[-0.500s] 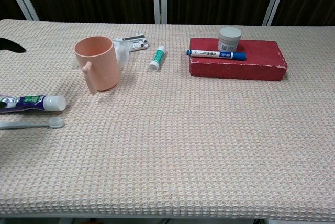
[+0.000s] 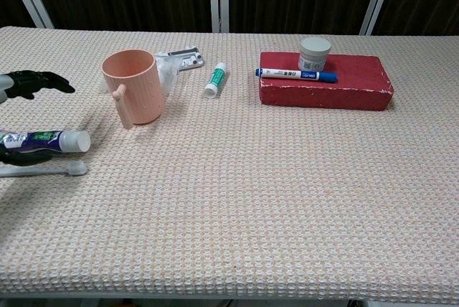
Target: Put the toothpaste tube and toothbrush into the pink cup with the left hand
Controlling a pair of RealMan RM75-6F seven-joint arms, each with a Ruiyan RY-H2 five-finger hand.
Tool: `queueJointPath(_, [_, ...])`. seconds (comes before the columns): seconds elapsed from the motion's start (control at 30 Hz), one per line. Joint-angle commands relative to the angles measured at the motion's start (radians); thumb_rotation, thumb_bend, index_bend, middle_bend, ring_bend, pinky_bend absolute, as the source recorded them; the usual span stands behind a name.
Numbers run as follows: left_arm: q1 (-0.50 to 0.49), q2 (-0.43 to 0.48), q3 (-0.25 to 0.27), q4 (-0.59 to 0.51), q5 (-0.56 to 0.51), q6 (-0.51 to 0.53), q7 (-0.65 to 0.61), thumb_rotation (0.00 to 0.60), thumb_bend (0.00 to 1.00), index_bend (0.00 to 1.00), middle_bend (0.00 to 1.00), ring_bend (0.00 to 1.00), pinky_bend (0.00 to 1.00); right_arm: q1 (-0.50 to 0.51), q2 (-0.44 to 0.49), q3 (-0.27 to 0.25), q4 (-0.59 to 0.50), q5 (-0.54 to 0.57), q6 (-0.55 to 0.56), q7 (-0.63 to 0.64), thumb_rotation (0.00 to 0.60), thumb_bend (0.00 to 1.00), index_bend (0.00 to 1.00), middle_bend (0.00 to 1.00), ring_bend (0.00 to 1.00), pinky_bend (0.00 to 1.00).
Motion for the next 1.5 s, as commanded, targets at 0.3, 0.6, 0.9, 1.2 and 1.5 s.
queueJointPath(0.3, [-0.038,-0.066,-0.023,0.065,-0.088,-0.037,0.085,0.594,0.17,0.27,0.15,0.06,0.2,0.001,-0.003,0.001,0.003,0.005,-0.009,-0.003,0.573,0.32,0.0,0.0,0.0,0.0])
queueJointPath(0.6, [-0.05,-0.107,-0.021,0.115,-0.12,-0.037,0.12,0.6,0.22,0.38,0.24,0.11,0.22,0.004,-0.008,0.001,0.01,0.01,-0.019,-0.005,0.574,0.32,0.0,0.0,0.0,0.0])
queueJointPath(0.9, [-0.052,-0.133,-0.01,0.156,-0.121,-0.018,0.143,0.6,0.24,0.44,0.33,0.14,0.22,0.003,-0.011,0.0,0.015,0.011,-0.02,-0.002,0.573,0.33,0.0,0.0,0.0,0.0])
queueJointPath(1.2, [-0.05,-0.141,-0.006,0.166,-0.113,0.006,0.146,0.6,0.33,0.52,0.47,0.2,0.22,0.003,-0.015,0.0,0.024,0.011,-0.023,0.003,0.574,0.33,0.0,0.0,0.0,0.0])
queueJointPath(1.5, [-0.019,-0.115,-0.038,0.169,-0.043,0.143,-0.023,0.6,0.38,0.59,0.55,0.28,0.25,0.001,-0.015,0.003,0.03,0.015,-0.02,0.013,0.575,0.33,0.0,0.0,0.0,0.0])
